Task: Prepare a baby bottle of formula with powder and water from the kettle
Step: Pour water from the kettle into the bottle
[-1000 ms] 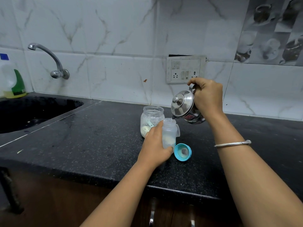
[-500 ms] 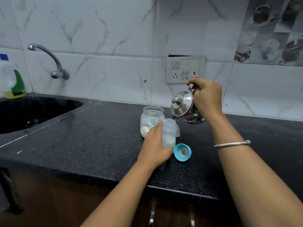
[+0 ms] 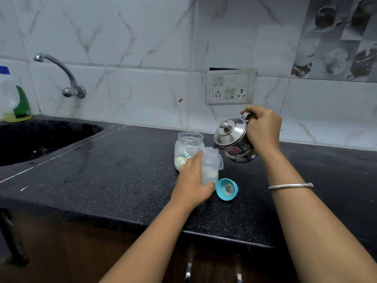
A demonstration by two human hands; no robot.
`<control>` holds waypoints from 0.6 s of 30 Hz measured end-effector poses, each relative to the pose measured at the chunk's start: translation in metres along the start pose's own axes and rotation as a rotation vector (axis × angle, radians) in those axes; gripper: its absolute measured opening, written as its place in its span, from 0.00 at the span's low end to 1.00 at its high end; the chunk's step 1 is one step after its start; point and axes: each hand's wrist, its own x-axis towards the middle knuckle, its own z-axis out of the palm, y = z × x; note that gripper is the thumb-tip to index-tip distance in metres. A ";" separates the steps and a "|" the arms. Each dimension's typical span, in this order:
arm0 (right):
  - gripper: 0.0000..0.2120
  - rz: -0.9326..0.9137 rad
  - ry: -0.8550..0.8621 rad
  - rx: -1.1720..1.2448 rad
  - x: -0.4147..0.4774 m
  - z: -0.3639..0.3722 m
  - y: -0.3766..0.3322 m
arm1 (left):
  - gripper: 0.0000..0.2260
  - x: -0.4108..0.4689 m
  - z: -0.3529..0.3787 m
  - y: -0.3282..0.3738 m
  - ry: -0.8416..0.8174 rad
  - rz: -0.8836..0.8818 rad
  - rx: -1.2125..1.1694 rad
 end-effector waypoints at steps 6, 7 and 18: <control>0.16 0.106 0.035 0.044 -0.004 -0.002 0.015 | 0.39 0.000 0.000 0.000 0.002 0.004 -0.009; 0.16 0.115 0.039 0.051 -0.005 -0.002 0.016 | 0.39 0.000 0.000 0.000 0.003 0.006 -0.011; 0.16 0.007 0.048 0.020 0.004 -0.002 0.001 | 0.38 0.000 0.000 0.001 -0.001 -0.002 -0.010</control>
